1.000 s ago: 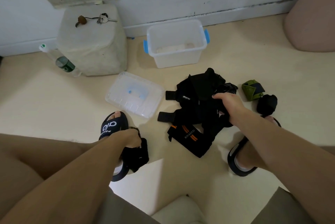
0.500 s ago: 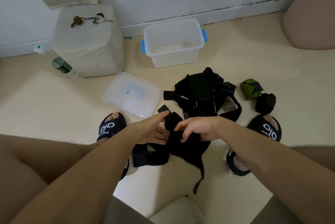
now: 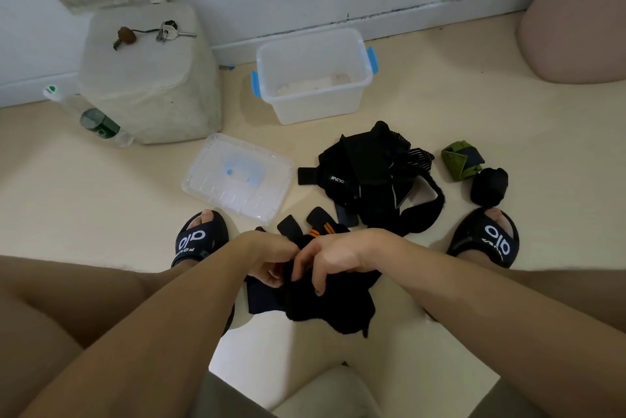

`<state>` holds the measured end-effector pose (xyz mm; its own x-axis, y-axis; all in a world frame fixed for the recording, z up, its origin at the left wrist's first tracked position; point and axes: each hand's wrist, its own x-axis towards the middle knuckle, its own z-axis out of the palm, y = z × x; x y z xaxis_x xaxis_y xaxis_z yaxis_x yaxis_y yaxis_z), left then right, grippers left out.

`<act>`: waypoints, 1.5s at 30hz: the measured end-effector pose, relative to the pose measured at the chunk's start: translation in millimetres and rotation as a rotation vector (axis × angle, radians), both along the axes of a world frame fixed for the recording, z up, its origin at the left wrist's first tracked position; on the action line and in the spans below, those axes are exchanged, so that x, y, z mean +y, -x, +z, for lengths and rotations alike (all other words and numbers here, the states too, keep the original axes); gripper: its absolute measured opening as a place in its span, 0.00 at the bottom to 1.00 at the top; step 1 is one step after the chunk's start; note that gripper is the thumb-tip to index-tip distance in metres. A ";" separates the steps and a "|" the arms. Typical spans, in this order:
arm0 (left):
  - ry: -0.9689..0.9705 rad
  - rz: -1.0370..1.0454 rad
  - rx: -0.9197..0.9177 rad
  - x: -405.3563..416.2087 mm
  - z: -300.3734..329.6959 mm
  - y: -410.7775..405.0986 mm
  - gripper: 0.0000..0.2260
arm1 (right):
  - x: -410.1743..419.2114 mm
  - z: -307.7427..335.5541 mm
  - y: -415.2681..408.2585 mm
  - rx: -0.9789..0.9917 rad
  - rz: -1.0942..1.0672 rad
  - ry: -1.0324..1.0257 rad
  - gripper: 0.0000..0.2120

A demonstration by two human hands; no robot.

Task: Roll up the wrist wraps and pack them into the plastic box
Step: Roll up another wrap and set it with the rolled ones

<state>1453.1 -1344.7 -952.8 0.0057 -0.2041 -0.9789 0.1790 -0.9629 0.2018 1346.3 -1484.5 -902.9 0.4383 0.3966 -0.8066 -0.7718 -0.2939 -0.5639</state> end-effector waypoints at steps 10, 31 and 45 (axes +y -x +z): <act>0.248 0.553 -0.171 19.5 -2.8 -22.8 0.31 | -17.5 -39.0 30.3 0.320 0.147 0.010 0.24; 0.220 -0.223 -0.856 -9.5 -23.8 -6.6 0.28 | -88.9 -80.6 31.5 -0.276 -0.324 0.951 0.32; 0.397 0.031 -0.441 -121.8 -40.8 20.0 0.33 | -111.5 -99.0 28.0 -0.116 -1.090 0.662 0.11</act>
<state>1433.1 -1466.5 -993.6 0.4061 -0.5473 -0.7318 0.0236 -0.7943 0.6071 1318.3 -1596.0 -1001.9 0.3627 -0.6705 -0.6472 -0.7459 0.2074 -0.6329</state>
